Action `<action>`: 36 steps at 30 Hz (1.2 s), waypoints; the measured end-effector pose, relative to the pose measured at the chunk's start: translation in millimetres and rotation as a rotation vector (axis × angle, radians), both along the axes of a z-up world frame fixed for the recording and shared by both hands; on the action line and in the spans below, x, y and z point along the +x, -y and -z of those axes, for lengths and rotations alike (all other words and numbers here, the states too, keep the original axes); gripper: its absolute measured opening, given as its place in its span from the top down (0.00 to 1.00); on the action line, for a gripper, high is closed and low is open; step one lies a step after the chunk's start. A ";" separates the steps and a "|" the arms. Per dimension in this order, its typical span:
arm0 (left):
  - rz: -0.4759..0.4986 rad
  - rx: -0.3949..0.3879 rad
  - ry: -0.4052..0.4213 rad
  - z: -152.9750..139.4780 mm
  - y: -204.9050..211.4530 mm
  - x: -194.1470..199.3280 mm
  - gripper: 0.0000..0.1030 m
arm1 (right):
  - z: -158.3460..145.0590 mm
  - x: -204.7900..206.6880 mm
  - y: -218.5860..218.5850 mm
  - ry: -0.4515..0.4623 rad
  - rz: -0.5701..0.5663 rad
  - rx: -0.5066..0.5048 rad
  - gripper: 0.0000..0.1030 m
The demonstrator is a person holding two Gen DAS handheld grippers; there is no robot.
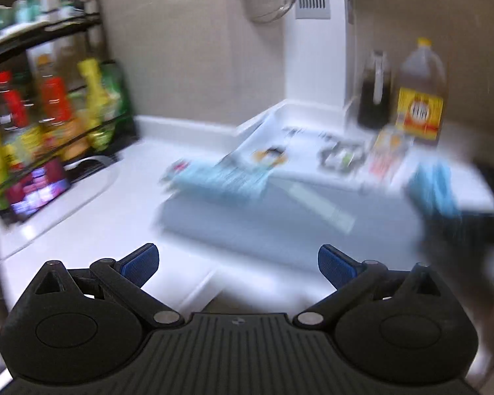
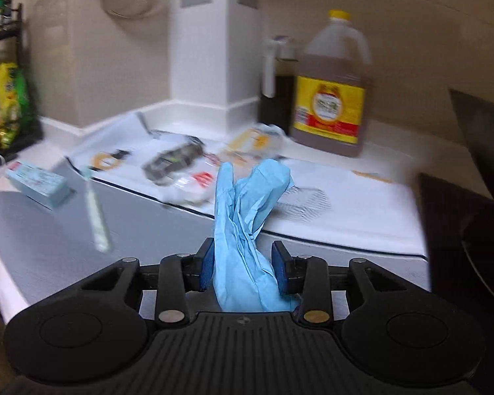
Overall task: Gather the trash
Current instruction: 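Raise both tools to the counter, grasp the blue glove with right while left grasps the toothbrush, then carry the blue glove and white toothbrush down over the trash bin with both grippers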
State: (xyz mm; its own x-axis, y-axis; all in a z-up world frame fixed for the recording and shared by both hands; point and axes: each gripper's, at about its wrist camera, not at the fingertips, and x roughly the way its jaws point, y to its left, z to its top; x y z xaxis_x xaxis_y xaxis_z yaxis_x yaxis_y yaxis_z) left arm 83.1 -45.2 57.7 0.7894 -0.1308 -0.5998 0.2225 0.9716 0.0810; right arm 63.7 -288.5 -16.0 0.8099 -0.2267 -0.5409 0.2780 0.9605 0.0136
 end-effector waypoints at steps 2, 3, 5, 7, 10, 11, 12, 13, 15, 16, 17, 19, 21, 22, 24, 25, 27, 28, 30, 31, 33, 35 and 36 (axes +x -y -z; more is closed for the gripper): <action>-0.002 -0.026 -0.053 -1.1 33.6 40.0 0.00 | 5.0 1.9 5.6 -0.013 0.010 0.018 0.62; -0.006 -0.033 -0.080 1.4 48.1 57.6 0.00 | 7.2 4.3 6.9 -0.025 0.022 0.019 0.61; -0.025 -0.008 -0.127 11.6 77.1 92.7 0.00 | 11.8 9.3 8.3 -0.038 0.029 0.013 0.59; -0.053 0.046 -0.168 28.6 96.8 122.6 0.00 | 15.6 14.4 7.0 -0.057 0.037 -0.009 0.57; -0.118 0.083 -0.275 57.3 108.6 159.6 0.00 | 17.3 17.0 8.8 -0.051 0.040 -0.010 0.52; -0.145 0.071 -0.309 65.6 107.8 167.6 0.00 | 18.4 17.6 10.7 -0.047 0.039 0.000 0.50; -0.164 0.049 -0.330 72.0 106.1 173.1 0.00 | 18.7 18.7 13.0 -0.044 0.039 0.014 0.48; -0.178 0.027 -0.341 77.0 104.9 177.6 0.00 | 19.1 18.9 14.9 -0.041 0.038 0.026 0.45; -0.209 -0.020 -0.335 80.9 99.9 181.2 0.00 | 19.3 20.1 14.8 -0.041 0.031 0.030 0.42; -0.218 -0.025 -0.333 81.7 100.5 183.6 0.00 | 19.6 20.7 14.2 -0.043 0.030 0.028 0.42; -0.222 -0.029 -0.334 81.8 99.3 185.2 0.00 | 19.7 21.1 14.0 -0.043 0.028 0.029 0.41; -0.231 -0.039 -0.317 79.8 99.4 183.3 0.13 | 19.7 20.9 14.8 -0.039 0.026 0.038 0.40; -0.221 -0.041 -0.284 74.4 100.9 175.8 0.42 | 19.7 20.4 15.5 -0.035 0.026 0.046 0.40; -0.209 -0.044 -0.283 70.4 101.5 171.9 0.64 | 19.7 20.5 15.6 -0.034 0.026 0.046 0.40; -0.191 -0.040 -0.284 67.4 104.1 164.5 0.81 | 19.8 20.4 14.9 -0.035 0.030 0.044 0.41; -0.191 -0.032 -0.288 65.5 105.6 160.8 0.82 | 19.6 19.1 14.7 -0.031 0.038 0.045 0.45; -0.179 -0.046 -0.305 61.3 102.2 153.8 0.85 | 18.9 12.0 16.4 -0.011 0.044 0.068 0.57; -0.162 -0.060 -0.310 57.5 99.7 147.4 0.87 | 18.6 7.9 17.0 -0.006 0.041 0.079 0.64; -0.111 -0.078 -0.286 47.1 94.8 128.9 0.88 | 16.2 -0.9 17.3 0.001 0.046 0.095 0.70; -0.088 -0.083 -0.262 41.7 92.1 118.2 0.88 | 14.0 -6.1 17.1 0.012 0.042 0.106 0.70; -0.042 -0.083 -0.219 32.9 87.2 95.4 0.87 | 8.4 -15.9 13.5 0.036 0.035 0.097 0.71; -0.014 -0.085 -0.198 28.2 82.7 76.3 0.88 | 2.7 -25.8 8.6 0.056 0.030 0.084 0.71; -0.002 -0.092 -0.193 26.5 79.8 68.7 0.88 | -0.1 -30.7 5.9 0.064 0.025 0.085 0.71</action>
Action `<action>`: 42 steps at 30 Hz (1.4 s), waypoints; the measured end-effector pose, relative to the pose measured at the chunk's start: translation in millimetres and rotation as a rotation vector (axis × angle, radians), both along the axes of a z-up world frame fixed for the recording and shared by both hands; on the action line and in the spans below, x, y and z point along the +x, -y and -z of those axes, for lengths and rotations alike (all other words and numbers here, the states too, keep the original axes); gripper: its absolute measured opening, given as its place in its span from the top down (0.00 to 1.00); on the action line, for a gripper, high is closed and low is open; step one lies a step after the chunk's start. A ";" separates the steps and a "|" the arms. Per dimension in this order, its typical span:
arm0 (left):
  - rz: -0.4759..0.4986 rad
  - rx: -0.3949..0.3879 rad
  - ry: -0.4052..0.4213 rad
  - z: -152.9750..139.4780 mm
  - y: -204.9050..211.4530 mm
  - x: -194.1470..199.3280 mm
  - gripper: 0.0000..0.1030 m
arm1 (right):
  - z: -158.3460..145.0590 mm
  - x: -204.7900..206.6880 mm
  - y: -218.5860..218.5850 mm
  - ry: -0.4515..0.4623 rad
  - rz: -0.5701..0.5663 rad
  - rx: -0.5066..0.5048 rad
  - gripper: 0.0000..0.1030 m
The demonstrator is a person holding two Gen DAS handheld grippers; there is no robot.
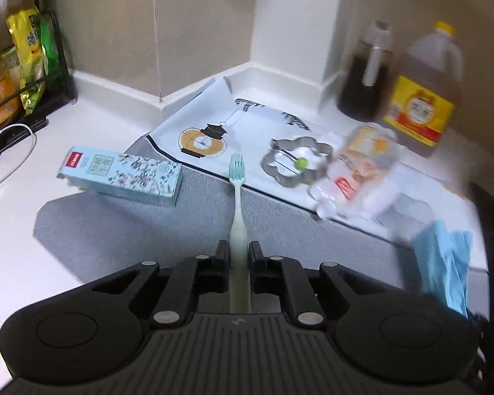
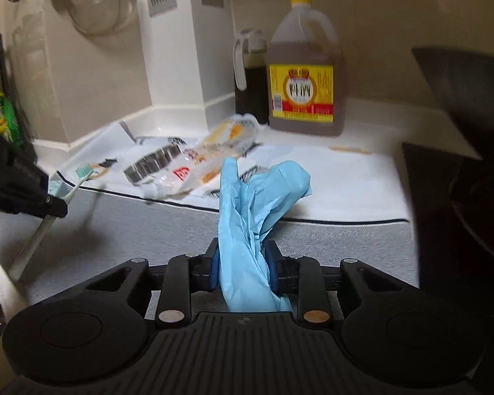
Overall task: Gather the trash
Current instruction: 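Carry the blue glove and white toothbrush down over the trash bin with both grippers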
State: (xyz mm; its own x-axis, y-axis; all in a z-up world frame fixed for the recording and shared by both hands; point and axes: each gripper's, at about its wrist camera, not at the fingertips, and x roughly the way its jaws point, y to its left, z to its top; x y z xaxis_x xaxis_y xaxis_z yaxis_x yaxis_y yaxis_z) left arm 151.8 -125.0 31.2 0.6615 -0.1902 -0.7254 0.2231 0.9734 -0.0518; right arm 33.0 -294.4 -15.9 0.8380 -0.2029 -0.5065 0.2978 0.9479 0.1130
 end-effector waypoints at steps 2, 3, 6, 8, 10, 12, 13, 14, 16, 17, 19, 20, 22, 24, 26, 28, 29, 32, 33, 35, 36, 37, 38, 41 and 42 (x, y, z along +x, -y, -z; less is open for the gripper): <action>0.015 -0.018 0.011 -3.6 -7.6 -14.9 0.88 | -5.2 -10.2 -6.3 0.013 -0.011 0.000 0.71; 0.023 -0.026 0.019 -5.6 -11.2 -22.0 0.88 | -7.9 -16.1 -10.0 0.021 -0.018 -0.003 0.71; 0.040 -0.034 0.058 -11.9 -23.0 -44.7 0.88 | -15.4 -34.5 -23.6 0.047 -0.036 -0.025 0.71; 0.046 -0.036 0.078 -15.6 -31.7 -59.9 0.88 | -19.6 -46.6 -31.8 0.064 -0.045 -0.024 0.71; 0.050 -0.043 0.086 -18.0 -42.3 -73.9 0.88 | -23.6 -58.2 -41.6 0.073 -0.069 -0.016 0.71; 0.052 -0.049 0.102 -20.7 -55.8 -90.7 0.88 | -28.5 -70.8 -54.1 0.088 -0.103 -0.022 0.71; 0.054 -0.052 0.114 -22.3 -65.0 -100.6 0.88 | -31.2 -77.0 -60.5 0.098 -0.121 -0.025 0.71; 0.057 -0.053 0.126 -23.6 -73.7 -110.3 0.88 | -33.8 -83.0 -66.8 0.106 -0.142 -0.024 0.71; 0.059 -0.058 0.143 -25.6 -92.9 -129.2 0.88 | -38.5 -95.1 -79.8 0.116 -0.188 -0.023 0.71; 0.060 -0.061 0.150 -26.5 -103.2 -138.1 0.88 | -40.1 -101.0 -86.2 0.120 -0.209 -0.026 0.71; 0.053 -0.059 0.158 -26.2 -122.0 -154.3 0.88 | -42.0 -111.8 -99.4 0.124 -0.250 -0.030 0.71; 0.051 -0.056 0.163 -25.5 -130.1 -161.6 0.88 | -41.8 -116.0 -105.7 0.121 -0.270 -0.031 0.71; 0.043 -0.041 0.174 -23.8 -143.0 -175.5 0.88 | -40.4 -123.1 -117.7 0.111 -0.306 -0.027 0.71; 0.044 -0.035 0.178 -20.6 -155.4 -189.6 0.88 | -37.5 -129.2 -130.8 0.090 -0.349 -0.029 0.71; 0.041 -0.035 0.176 -16.8 -166.5 -202.3 0.88 | -33.1 -135.3 -143.4 0.063 -0.389 -0.024 0.71; 0.038 -0.038 0.159 -10.9 -176.3 -212.8 0.88 | -27.2 -141.1 -155.1 0.032 -0.431 -0.028 0.71; 0.035 -0.037 0.143 -6.4 -179.4 -216.3 0.88 | -23.3 -143.7 -160.6 0.018 -0.443 -0.033 0.71; 0.039 -0.036 0.100 8.2 -186.3 -226.3 0.88 | -7.8 -147.2 -174.1 -0.040 -0.469 -0.043 0.71; 0.038 -0.031 0.092 13.5 -187.5 -229.3 0.88 | -2.0 -147.4 -177.5 -0.065 -0.476 -0.042 0.71; 0.039 -0.024 0.074 23.9 -190.5 -233.7 0.88 | 8.3 -148.3 -183.9 -0.109 -0.488 -0.035 0.71; 0.037 -0.025 0.062 28.8 -192.2 -235.2 0.88 | 12.9 -149.2 -186.9 -0.128 -0.495 -0.034 0.71; 0.037 -0.028 0.050 33.8 -193.7 -237.0 0.88 | 17.2 -150.2 -189.8 -0.145 -0.500 -0.035 0.71; 0.039 -0.028 0.040 38.6 -195.1 -239.1 0.88 | 21.2 -151.7 -192.3 -0.159 -0.503 -0.036 0.71; 0.045 -0.018 0.028 49.9 -196.0 -244.7 0.88 | 31.9 -154.2 -199.0 -0.198 -0.509 -0.049 0.71; 0.048 -0.017 0.025 52.7 -196.0 -246.4 0.88 | 34.1 -155.1 -200.2 -0.207 -0.510 -0.053 0.71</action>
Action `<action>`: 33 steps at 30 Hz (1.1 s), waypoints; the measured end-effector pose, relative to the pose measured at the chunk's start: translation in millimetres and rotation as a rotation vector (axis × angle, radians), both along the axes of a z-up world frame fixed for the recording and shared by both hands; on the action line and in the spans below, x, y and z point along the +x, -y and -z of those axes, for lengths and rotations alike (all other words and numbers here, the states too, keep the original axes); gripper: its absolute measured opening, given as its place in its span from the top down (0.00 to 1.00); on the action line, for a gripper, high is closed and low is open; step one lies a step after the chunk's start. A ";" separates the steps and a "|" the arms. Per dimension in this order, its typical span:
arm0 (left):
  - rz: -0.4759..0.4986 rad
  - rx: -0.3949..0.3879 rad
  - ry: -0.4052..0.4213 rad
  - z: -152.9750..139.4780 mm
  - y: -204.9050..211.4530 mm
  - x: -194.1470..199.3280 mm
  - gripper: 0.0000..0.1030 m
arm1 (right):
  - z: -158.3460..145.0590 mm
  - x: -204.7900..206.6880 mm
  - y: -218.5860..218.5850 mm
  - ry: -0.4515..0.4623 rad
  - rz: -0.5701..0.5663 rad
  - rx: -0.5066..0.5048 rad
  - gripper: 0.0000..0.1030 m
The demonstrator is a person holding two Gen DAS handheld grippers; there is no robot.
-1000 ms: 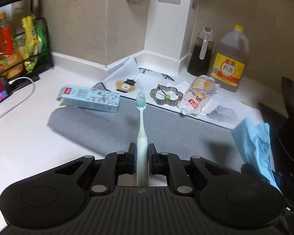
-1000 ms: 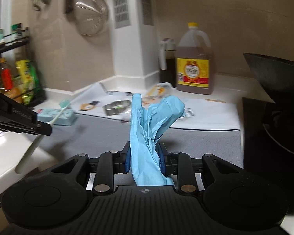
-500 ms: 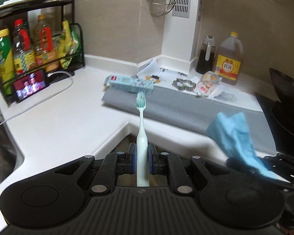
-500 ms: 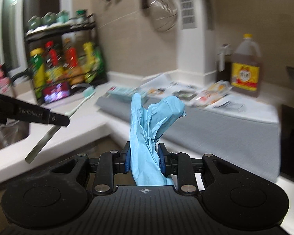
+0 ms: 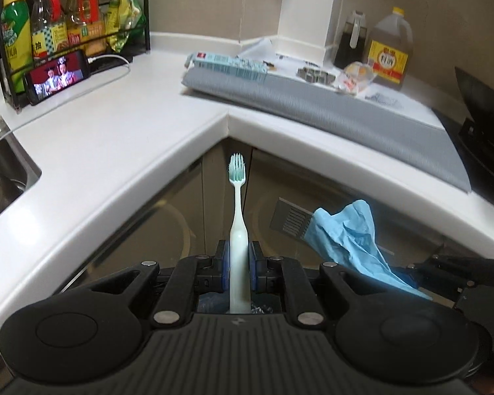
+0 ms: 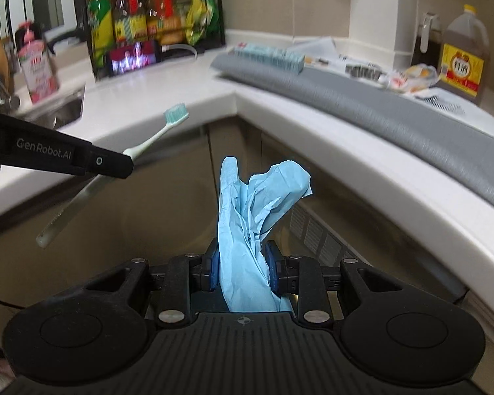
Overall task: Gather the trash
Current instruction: 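Carry the blue glove and white toothbrush down over the trash bin with both grippers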
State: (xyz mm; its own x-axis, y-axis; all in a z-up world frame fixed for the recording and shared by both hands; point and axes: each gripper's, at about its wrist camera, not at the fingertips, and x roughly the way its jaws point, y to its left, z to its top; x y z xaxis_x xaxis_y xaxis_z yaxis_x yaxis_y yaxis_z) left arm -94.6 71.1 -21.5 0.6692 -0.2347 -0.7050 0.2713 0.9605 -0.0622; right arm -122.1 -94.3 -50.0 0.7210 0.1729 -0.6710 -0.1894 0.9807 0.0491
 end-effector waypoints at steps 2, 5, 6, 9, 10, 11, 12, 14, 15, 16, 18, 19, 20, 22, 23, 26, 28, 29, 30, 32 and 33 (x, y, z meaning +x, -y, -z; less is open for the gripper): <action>0.006 0.000 -0.008 5.6 0.3 -2.6 0.88 | 2.7 -0.2 -2.1 -0.009 -0.002 -0.012 0.71; 0.011 0.002 -0.021 13.9 1.7 -5.5 0.88 | 6.4 0.4 -5.0 -0.022 -0.005 -0.027 0.71; 0.013 0.005 -0.024 16.6 2.0 -6.3 0.88 | 8.3 0.6 -6.7 -0.028 -0.009 -0.031 0.71; 0.017 0.009 -0.039 23.9 1.7 -7.4 0.88 | 13.9 1.2 -11.7 -0.047 -0.023 -0.048 0.71; 0.015 0.007 -0.045 25.6 0.8 -7.2 0.88 | 15.4 0.6 -13.5 -0.050 -0.028 -0.053 0.71; 0.012 0.003 -0.050 27.0 -0.3 -7.0 0.88 | 16.8 0.0 -15.1 -0.053 -0.033 -0.058 0.71; 0.009 0.000 -0.054 28.1 -1.2 -6.7 0.88 | 18.4 0.3 -15.9 -0.055 -0.037 -0.061 0.71; 0.006 -0.002 -0.058 29.8 -2.4 -6.2 0.88 | 20.1 0.4 -17.8 -0.061 -0.044 -0.064 0.71; 0.006 0.000 -0.059 30.6 -2.7 -6.0 0.88 | 20.6 1.5 -18.3 -0.063 -0.046 -0.066 0.71; 0.006 0.001 -0.060 31.3 -2.9 -5.8 0.88 | 21.0 1.7 -18.8 -0.065 -0.049 -0.068 0.71; 0.011 0.004 -0.061 31.9 -2.8 -5.5 0.88 | 21.7 1.9 -19.7 -0.068 -0.051 -0.069 0.71; 0.014 0.007 -0.060 32.0 -2.4 -4.9 0.88 | 22.0 2.3 -19.4 -0.070 -0.052 -0.069 0.71; 0.017 0.012 -0.058 32.3 -2.1 -5.6 0.88 | 22.1 3.1 -18.7 -0.072 -0.052 -0.068 0.71; 0.025 0.021 -0.056 32.9 -1.3 -5.2 0.88 | 23.0 3.1 -17.9 -0.077 -0.050 -0.065 0.71; 0.028 0.024 -0.055 33.3 -0.6 -5.1 0.88 | 23.3 3.1 -17.5 -0.078 -0.048 -0.064 0.71; 0.036 0.031 -0.055 34.7 1.3 -4.9 0.88 | 24.3 3.8 -16.8 -0.082 -0.048 -0.062 0.71; 0.040 0.033 -0.058 35.6 1.6 -3.9 0.88 | 25.1 3.5 -16.8 -0.083 -0.048 -0.062 0.71; 0.042 0.036 -0.059 36.2 1.8 -3.5 0.88 | 25.6 3.8 -16.8 -0.085 -0.048 -0.062 0.71; 0.044 0.039 -0.060 36.7 1.9 -2.9 0.88 | 26.0 4.1 -16.5 -0.086 -0.048 -0.062 0.71; 0.047 0.048 -0.062 38.2 1.9 -1.3 0.88 | 26.7 4.5 -16.0 -0.089 -0.048 -0.061 0.71; 0.048 0.050 -0.065 39.1 1.8 -0.5 0.88 | 27.3 4.9 -15.9 -0.090 -0.047 -0.061 0.71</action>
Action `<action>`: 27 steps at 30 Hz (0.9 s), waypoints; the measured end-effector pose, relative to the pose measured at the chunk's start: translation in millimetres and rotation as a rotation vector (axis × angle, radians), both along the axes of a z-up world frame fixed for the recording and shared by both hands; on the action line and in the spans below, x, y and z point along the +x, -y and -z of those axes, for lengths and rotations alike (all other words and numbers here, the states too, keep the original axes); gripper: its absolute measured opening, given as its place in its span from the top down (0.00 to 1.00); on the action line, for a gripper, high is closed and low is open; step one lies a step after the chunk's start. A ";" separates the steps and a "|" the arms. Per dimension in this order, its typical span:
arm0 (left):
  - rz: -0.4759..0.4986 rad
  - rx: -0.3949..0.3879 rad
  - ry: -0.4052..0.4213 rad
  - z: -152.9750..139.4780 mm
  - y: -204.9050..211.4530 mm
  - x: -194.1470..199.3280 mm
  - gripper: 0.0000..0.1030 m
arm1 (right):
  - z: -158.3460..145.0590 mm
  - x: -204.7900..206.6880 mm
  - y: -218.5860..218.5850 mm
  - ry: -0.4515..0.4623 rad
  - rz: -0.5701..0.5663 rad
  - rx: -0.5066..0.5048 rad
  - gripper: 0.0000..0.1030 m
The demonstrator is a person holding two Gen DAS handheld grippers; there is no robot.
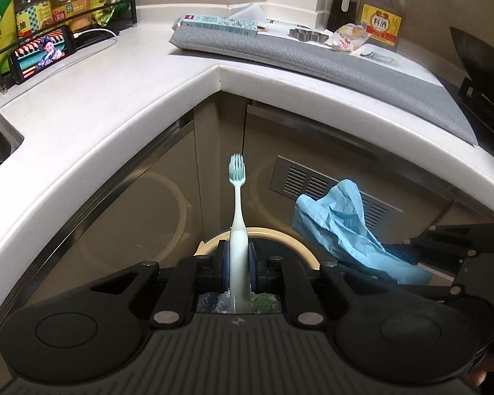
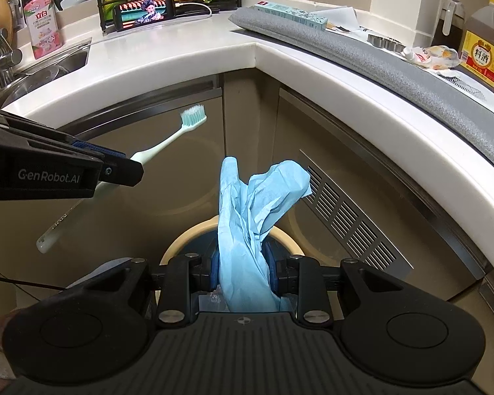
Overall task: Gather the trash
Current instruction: 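Carry the blue glove and white toothbrush down over the trash bin with both grippers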
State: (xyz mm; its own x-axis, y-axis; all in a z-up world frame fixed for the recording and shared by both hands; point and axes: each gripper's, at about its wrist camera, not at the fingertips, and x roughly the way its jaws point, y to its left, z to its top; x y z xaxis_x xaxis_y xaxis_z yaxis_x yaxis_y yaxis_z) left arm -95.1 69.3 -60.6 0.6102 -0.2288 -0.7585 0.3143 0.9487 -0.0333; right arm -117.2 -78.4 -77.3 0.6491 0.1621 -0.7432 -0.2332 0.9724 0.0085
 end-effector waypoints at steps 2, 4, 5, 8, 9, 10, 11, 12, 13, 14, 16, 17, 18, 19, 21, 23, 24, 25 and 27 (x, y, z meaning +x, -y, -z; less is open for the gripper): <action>0.003 0.007 -0.006 2.7 0.0 1.5 0.88 | 1.2 1.2 0.3 -0.005 0.002 0.000 0.71; 0.003 0.015 -0.016 6.6 -0.1 3.8 0.88 | 3.0 3.2 1.6 -0.011 0.005 0.001 0.71; 0.005 0.018 -0.026 9.6 -0.5 5.2 0.88 | 4.2 4.3 2.5 -0.014 0.009 0.002 0.71; 0.020 0.027 -0.069 20.7 -0.5 9.9 0.88 | 9.6 8.9 5.5 -0.030 0.027 0.006 0.71; 0.026 0.030 -0.085 24.9 0.1 11.7 0.88 | 11.9 10.6 6.1 -0.039 0.034 0.008 0.71; 0.037 0.034 -0.102 29.2 1.1 13.5 0.88 | 14.2 12.5 7.0 -0.048 0.040 0.010 0.71; 0.048 0.038 -0.118 33.8 1.8 14.9 0.88 | 16.6 14.3 7.6 -0.056 0.044 0.012 0.71; 0.050 0.041 -0.130 37.8 2.2 16.4 0.88 | 18.9 15.7 8.0 -0.062 0.047 0.013 0.71; 0.053 0.045 -0.139 41.0 2.6 17.7 0.88 | 20.9 16.9 8.5 -0.066 0.049 0.011 0.71; 0.057 0.049 -0.146 44.5 3.2 19.1 0.88 | 23.0 18.1 8.5 -0.070 0.050 0.009 0.71; 0.058 0.055 -0.160 50.4 3.9 21.8 0.88 | 27.3 20.5 8.7 -0.082 0.052 0.009 0.71; 0.059 0.055 -0.168 53.6 4.4 23.1 0.88 | 29.4 21.4 8.8 -0.088 0.052 0.008 0.71; 0.059 0.056 -0.174 56.2 4.8 24.1 0.88 | 31.6 22.0 8.7 -0.093 0.052 0.007 0.71; 0.061 0.058 -0.180 58.7 5.1 25.0 0.88 | 33.4 22.8 8.4 -0.099 0.051 0.005 0.71; 0.062 0.061 -0.189 63.7 6.1 26.4 0.88 | 37.2 23.8 7.7 -0.110 0.050 0.001 0.71; 0.064 0.064 -0.200 68.4 7.3 28.3 0.88 | 40.3 25.9 7.7 -0.119 0.048 -0.001 0.71; 0.065 0.064 -0.206 70.9 7.6 29.6 0.88 | 41.8 27.0 7.3 -0.123 0.046 -0.003 0.71; 0.065 0.065 -0.211 73.2 7.9 30.3 0.88 | 43.4 28.0 6.6 -0.128 0.044 -0.005 0.71; 0.066 0.067 -0.221 77.6 8.4 32.1 0.88 | 47.2 30.4 4.8 -0.137 0.038 -0.010 0.71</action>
State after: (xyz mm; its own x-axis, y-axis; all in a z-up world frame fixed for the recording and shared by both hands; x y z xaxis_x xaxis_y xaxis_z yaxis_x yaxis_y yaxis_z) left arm -63.0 60.8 -138.2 0.4129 -0.2070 -0.8869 0.3679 0.9288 -0.0455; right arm -86.8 -83.2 -124.5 0.5468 0.1318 -0.8268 -0.1933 0.9807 0.0285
